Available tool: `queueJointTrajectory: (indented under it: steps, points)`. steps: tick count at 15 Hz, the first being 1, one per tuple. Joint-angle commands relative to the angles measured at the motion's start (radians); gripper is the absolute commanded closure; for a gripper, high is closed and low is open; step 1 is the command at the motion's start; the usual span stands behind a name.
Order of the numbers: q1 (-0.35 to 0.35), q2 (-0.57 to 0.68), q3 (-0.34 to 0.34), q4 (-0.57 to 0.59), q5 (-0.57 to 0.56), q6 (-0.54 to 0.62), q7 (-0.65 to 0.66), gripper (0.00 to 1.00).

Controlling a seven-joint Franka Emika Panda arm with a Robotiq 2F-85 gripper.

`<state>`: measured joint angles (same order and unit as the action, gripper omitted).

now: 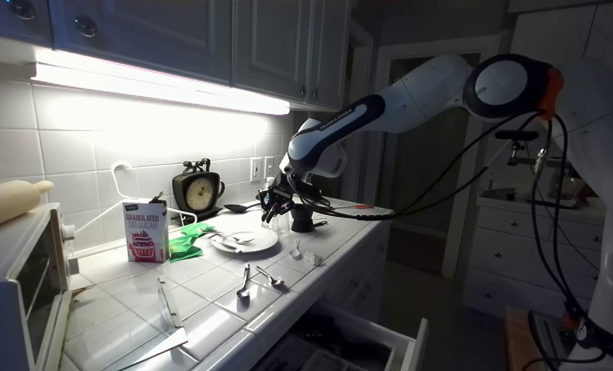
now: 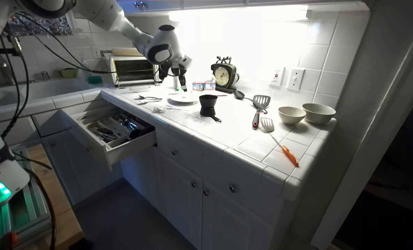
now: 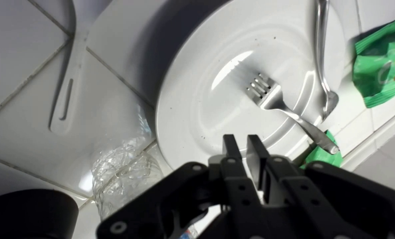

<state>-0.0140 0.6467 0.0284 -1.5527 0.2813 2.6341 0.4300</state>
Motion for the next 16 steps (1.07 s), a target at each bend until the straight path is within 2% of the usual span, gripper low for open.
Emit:
queueJointTrajectory:
  steps: [1, 5, 6, 7, 15, 16]
  points:
    - [-0.017, -0.070, 0.024, -0.074, 0.051, -0.006, -0.052, 0.96]
    - [-0.017, -0.081, 0.029, -0.085, 0.053, 0.004, -0.074, 0.96]
    - [-0.017, -0.081, 0.032, -0.083, 0.050, 0.006, -0.088, 0.60]
    - [-0.015, -0.077, 0.036, -0.077, 0.046, 0.013, -0.105, 0.60]
    - [0.018, -0.017, 0.067, -0.016, -0.031, 0.053, -0.328, 0.04]
    - [0.025, -0.006, 0.064, -0.003, -0.045, 0.046, -0.348, 0.01]
